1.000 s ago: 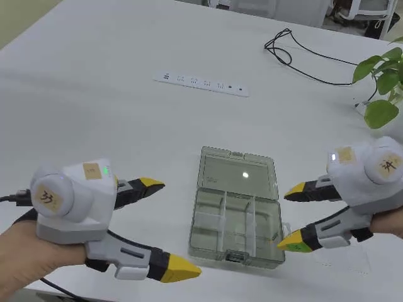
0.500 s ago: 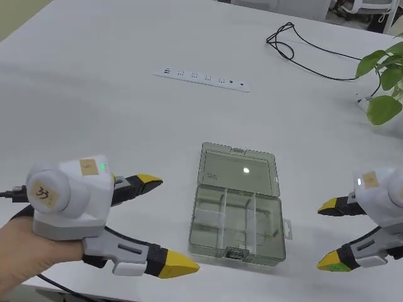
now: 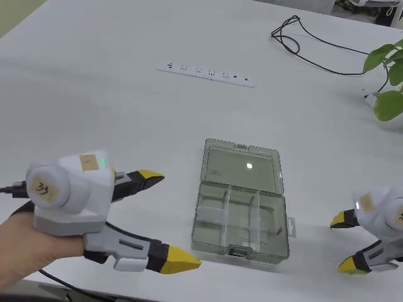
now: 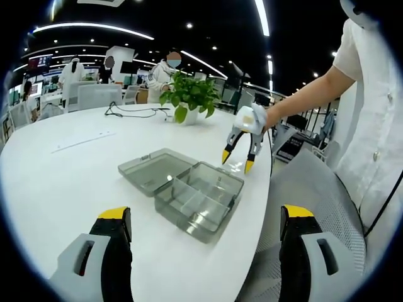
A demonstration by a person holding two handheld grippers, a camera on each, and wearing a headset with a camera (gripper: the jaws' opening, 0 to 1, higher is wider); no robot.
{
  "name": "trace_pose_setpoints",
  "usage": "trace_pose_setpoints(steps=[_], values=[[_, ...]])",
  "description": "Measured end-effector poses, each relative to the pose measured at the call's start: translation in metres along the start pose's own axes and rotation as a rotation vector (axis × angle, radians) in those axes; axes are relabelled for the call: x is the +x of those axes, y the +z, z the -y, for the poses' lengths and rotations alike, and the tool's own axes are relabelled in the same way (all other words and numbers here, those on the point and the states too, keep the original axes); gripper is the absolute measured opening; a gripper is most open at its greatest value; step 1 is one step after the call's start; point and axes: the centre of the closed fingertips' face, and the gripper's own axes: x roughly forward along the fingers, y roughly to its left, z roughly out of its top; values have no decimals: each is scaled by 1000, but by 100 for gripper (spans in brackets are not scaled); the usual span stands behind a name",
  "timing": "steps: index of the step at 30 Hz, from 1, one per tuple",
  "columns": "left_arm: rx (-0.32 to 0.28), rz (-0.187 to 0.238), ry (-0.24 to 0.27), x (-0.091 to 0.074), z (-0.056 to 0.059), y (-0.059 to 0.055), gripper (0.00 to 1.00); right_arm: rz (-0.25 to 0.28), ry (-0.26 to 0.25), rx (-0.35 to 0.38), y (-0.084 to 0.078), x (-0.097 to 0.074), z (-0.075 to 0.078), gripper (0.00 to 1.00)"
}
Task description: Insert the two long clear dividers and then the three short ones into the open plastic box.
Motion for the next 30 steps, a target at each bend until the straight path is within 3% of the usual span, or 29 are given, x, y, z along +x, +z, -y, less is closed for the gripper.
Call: trace_pose_setpoints(steps=[10,13,23,27,30], values=[[-3,4,3,-1,-2,1,100,-12,-14,-24,-3,-1,2,40],[-2,3,1,-1,-2,0,100,-13,-17,-27,-3,-1,1,33],[2,3,-1,-3,0,1,100,-29,-38,-27,-3,-2,1,33],[5,4,6,-5,0,3,100,-8,-72,-13,6,-12,2,33],[-2,13,17,-6,-2,7,100,26,-108,-8,21,-27,5,33]])
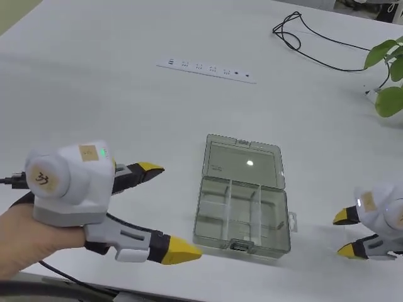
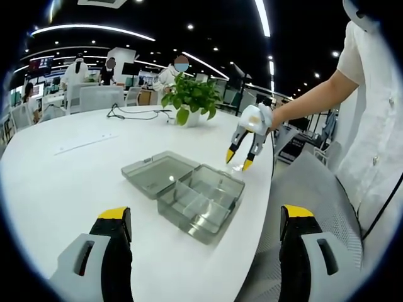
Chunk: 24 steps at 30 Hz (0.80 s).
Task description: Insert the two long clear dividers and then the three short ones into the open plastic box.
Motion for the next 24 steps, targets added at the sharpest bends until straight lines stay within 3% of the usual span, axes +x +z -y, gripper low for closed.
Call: trace_pose_setpoints(steps=[7,11,17,21,24], values=[[-17,27,7,2,2,15,100,89,-82,-7,46,-36,8,33],[-52,47,-10,5,8,28,97,137,-129,-26,76,-57,10,33],[-104,40,-50,14,24,42,88,197,-171,-58,114,-80,4,33],[-197,73,-93,21,36,57,80,217,-190,-91,136,-89,-4,33],[-286,64,-116,26,43,60,74,222,-205,-115,149,-94,-9,33]])
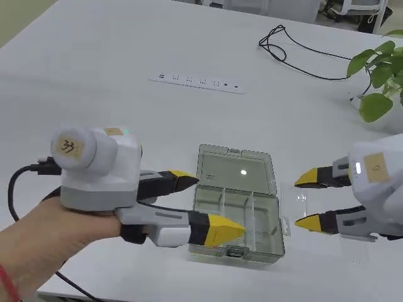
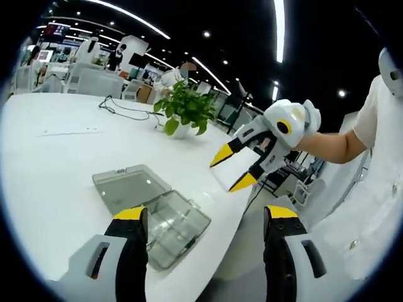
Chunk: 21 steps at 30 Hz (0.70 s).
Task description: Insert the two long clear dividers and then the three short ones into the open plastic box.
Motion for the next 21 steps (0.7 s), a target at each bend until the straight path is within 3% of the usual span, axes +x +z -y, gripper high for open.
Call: trace_pose_setpoints(steps=[5,11,15,21], values=[[-116,17,-38,9,11,6,59,9,-16,-33,21,-3,-5,33],[-157,19,-56,17,17,7,52,17,-30,-48,38,-7,-8,33],[-275,35,-76,23,23,8,39,15,-41,-54,46,-9,-10,33],[-317,28,-87,29,25,5,26,7,-48,-79,54,-10,-13,33]])
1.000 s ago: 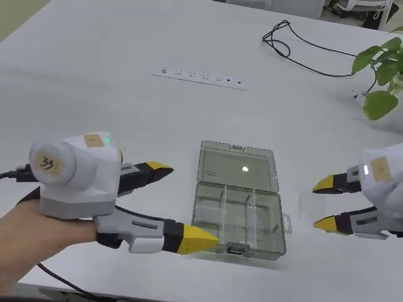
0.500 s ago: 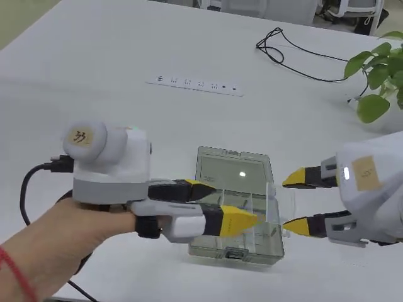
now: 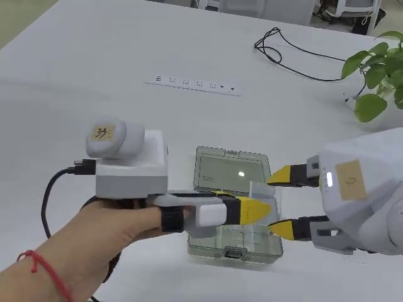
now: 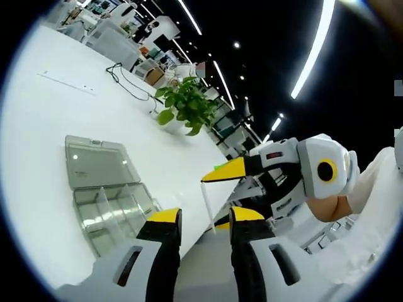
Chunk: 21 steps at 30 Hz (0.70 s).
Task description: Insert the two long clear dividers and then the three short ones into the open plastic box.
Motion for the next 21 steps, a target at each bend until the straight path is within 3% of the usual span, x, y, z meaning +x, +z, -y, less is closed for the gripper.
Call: trace_pose_setpoints(steps=[5,13,21], values=[[-30,-5,-6,1,0,-4,12,-7,0,-19,3,-1,-2,33],[-43,-12,-26,2,6,-9,1,-21,0,-42,3,0,-4,33],[-58,-14,-37,3,10,-12,0,-25,6,-46,2,1,-7,33]])
